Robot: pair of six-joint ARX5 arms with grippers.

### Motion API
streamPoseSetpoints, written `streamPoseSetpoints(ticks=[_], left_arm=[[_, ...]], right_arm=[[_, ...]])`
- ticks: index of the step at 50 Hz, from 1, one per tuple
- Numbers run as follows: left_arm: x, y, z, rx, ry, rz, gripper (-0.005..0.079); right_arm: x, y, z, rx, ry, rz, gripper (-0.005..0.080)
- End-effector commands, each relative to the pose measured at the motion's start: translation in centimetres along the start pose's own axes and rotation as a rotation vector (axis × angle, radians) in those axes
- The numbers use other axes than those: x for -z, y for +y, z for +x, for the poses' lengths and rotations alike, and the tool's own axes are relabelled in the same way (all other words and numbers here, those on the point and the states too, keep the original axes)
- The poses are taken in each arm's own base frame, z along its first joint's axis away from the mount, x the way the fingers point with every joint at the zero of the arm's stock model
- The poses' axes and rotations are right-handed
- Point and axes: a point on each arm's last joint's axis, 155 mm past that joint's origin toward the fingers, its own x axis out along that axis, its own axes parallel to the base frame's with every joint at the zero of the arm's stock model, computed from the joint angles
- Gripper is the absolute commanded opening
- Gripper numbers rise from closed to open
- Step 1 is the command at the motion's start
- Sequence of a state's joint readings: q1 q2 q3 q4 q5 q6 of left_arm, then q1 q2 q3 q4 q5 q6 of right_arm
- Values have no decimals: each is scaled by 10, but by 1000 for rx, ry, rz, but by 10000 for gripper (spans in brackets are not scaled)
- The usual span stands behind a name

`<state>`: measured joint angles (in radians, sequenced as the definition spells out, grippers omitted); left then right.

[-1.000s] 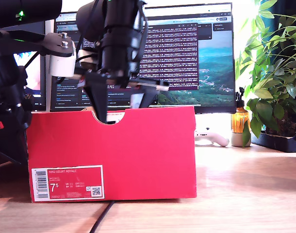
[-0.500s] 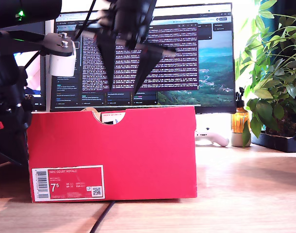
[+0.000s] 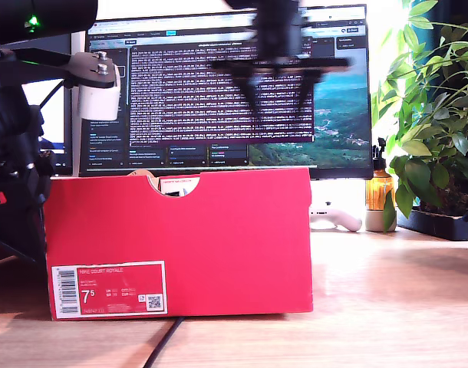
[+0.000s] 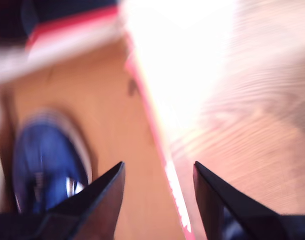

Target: Pack the blue shoes by picking the first shoe and placing it inside the red shoebox, left side, then picking and rotating the second shoe and placing it in the shoebox

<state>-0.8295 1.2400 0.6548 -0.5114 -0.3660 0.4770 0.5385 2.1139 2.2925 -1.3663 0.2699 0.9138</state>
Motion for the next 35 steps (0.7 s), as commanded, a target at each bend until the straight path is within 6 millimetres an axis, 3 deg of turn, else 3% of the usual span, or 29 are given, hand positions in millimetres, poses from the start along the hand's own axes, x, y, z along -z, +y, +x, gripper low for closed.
streamPoseSetpoints(ticks=[1, 12, 18, 26, 35], left_arm=[[-4, -3, 1, 14, -12, -5, -19], [-5, -5, 1, 23, -17, -5, -19], [-5, -5, 1, 23, -17, -5, -19], [-5, -5, 1, 24, -17, -4, -19], [-6, -6, 1, 30, -20, -4, -19]], right_arm=[[-20, -8, -41, -59, -71, 73, 399], [-48, -35, -67, -53, -164, 222, 399], [-54, -45, -69, -45, -169, 257, 399], [-49, -66, -59, 4, -148, 380, 401], [-30, -104, -45, 86, -100, 518, 437]])
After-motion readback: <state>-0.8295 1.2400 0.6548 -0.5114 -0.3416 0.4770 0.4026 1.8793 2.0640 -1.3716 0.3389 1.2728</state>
